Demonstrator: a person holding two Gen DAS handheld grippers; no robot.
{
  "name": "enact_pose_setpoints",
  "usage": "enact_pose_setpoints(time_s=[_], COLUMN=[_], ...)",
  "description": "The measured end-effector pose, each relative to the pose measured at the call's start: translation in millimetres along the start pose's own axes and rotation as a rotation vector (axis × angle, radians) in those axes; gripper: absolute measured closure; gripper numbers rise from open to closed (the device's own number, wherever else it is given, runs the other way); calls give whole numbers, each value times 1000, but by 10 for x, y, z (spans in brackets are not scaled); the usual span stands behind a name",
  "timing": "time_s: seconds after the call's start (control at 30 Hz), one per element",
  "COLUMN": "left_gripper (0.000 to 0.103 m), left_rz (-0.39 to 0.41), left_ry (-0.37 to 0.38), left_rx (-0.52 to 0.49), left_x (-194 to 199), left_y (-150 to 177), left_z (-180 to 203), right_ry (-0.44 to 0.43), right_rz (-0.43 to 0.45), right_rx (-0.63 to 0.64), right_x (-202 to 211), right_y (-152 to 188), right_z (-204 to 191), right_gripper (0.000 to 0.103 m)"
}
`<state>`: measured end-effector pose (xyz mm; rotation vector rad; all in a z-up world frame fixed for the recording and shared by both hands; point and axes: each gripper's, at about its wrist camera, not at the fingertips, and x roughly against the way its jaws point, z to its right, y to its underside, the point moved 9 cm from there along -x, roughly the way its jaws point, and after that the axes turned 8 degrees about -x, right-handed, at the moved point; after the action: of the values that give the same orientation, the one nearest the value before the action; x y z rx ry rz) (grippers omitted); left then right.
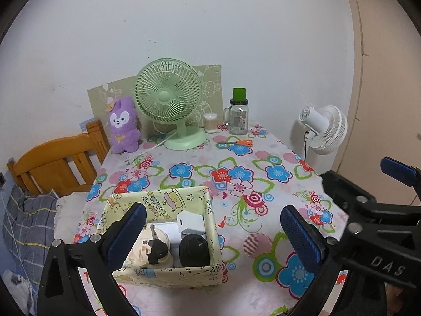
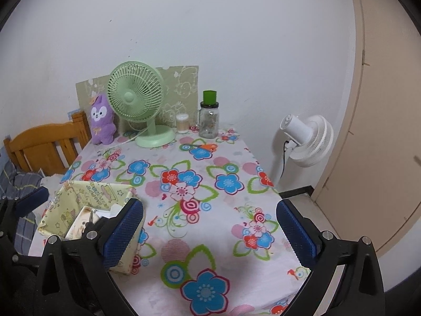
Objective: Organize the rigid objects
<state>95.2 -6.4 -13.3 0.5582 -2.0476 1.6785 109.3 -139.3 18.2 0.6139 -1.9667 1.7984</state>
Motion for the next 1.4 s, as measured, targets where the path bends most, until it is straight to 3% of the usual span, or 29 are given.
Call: enact_pose_setpoints(time_s=[0.53, 1.4], left_gripper=[0, 0], left_rz=[29, 49], left_ry=[3, -9], left_rx=[0, -19], left_x=[125, 221], left_y=[-28, -23], left_z=[55, 69], right_ry=[14, 14], right_rz=[47, 64], right_rx=[-57, -91], right_x=[167, 280], right_y=[-13, 33], right_z=[299, 341], right_gripper=[0, 0])
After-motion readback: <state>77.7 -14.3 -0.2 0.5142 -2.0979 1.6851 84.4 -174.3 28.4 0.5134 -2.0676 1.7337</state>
